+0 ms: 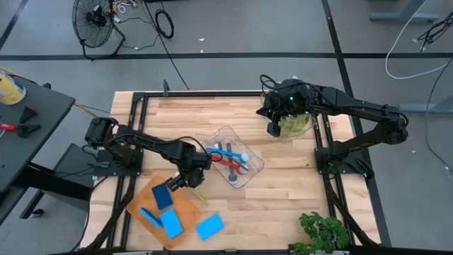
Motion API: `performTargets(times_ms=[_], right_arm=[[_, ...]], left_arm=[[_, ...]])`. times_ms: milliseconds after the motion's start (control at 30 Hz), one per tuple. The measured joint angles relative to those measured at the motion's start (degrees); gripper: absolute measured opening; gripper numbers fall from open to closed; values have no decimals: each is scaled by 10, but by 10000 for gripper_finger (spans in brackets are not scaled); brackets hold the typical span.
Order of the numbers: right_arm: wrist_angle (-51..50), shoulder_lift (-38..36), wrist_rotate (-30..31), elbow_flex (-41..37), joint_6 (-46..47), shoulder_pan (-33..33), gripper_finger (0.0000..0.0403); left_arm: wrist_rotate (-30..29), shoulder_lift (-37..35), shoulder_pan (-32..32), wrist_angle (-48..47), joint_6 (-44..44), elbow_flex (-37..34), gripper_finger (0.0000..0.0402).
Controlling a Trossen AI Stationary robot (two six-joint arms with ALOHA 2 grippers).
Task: Pick & Place Kitchen Sink Supplies
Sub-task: Put the green dish brush into the bottom transparent bin
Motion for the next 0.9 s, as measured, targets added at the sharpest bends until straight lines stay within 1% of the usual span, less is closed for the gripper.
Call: performTargets(times_ms=[167,300,433,700,900], right_arm=[[0,0,0,0,0,0,6],[0,0,0,0,-11,0,6],[0,0,0,0,-13,0,6],[0,0,1,0,-17,0,6],[0,0,1,0,-16,0,6]], left_arm=[[13,0,0,1,0,0,186],[23,16,0,7,0,0,186],[6,29,-1,15,-2,0,186],[4,35,-1,6,36,1,186],[3,46,-1,0,39,1,186]])
